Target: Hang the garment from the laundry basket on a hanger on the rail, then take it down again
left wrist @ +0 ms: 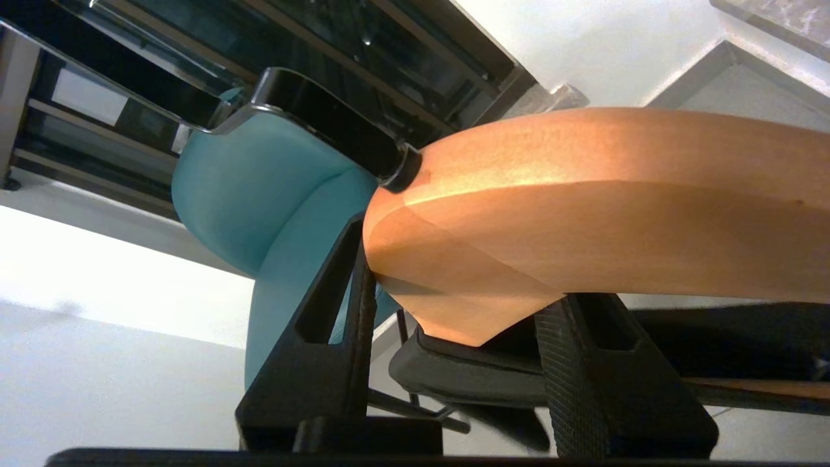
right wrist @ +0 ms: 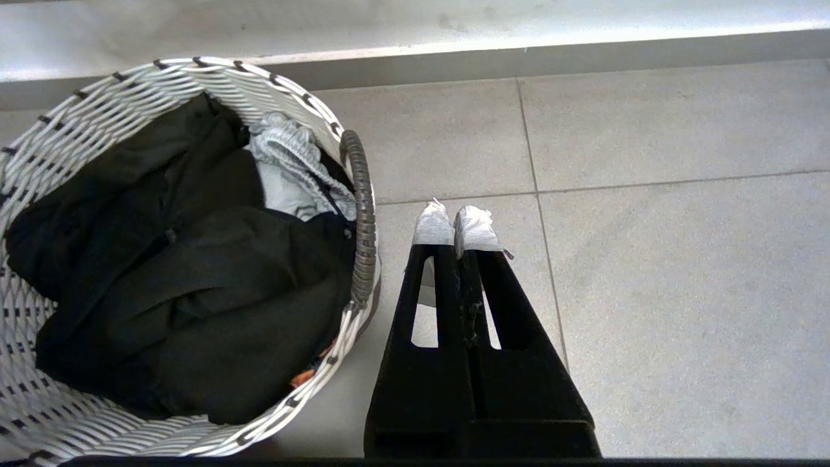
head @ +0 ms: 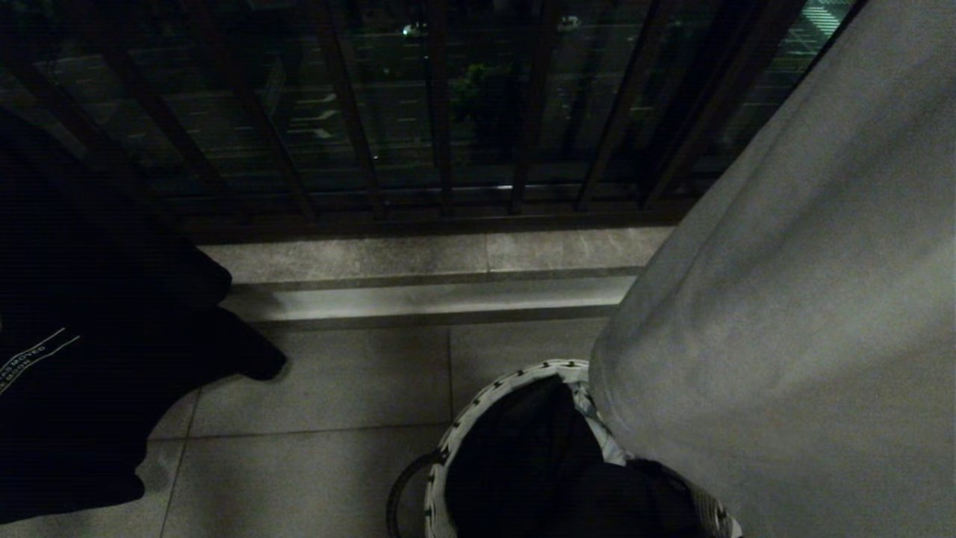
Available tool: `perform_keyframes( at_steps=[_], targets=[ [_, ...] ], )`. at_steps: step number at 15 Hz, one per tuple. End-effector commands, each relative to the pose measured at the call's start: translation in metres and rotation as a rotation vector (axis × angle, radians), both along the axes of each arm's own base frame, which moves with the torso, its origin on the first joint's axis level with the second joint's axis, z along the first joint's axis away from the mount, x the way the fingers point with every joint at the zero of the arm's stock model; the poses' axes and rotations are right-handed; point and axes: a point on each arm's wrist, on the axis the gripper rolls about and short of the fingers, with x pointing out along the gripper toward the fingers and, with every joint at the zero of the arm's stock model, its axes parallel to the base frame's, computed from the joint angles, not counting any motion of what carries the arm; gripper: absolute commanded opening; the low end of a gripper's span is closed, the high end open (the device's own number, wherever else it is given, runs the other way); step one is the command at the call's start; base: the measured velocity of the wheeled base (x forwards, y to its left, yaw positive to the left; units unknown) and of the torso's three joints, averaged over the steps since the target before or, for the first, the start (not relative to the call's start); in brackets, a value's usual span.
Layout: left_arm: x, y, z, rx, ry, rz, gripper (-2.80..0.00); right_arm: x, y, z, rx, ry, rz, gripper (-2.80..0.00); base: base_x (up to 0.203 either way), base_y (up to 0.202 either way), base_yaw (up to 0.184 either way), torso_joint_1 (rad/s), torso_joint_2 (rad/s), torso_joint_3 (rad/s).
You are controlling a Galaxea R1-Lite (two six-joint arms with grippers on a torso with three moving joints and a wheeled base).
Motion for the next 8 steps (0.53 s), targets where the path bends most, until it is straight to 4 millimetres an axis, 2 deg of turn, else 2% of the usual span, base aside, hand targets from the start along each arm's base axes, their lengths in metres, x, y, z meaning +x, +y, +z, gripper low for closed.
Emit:
perform_keyframes(
  at_steps=[1,8],
  targets=[
    [-0.0005,-0.0004,0.0000,0.000,0.002,0.004,-2.80,0.0000,0.0000,0.0000,0.000,0.000,0.000,-2.80,0.000,0.000,0.000,0.000,0.00,0.000],
    [0.0003,0.0004,-0.0011,-0.006,0.006,0.001,-2.80,0.0000,0.0000,0.0000,0.000,0.000,0.000,-2.80,0.000,0.000,0.000,0.000,0.00,0.000]
  ],
)
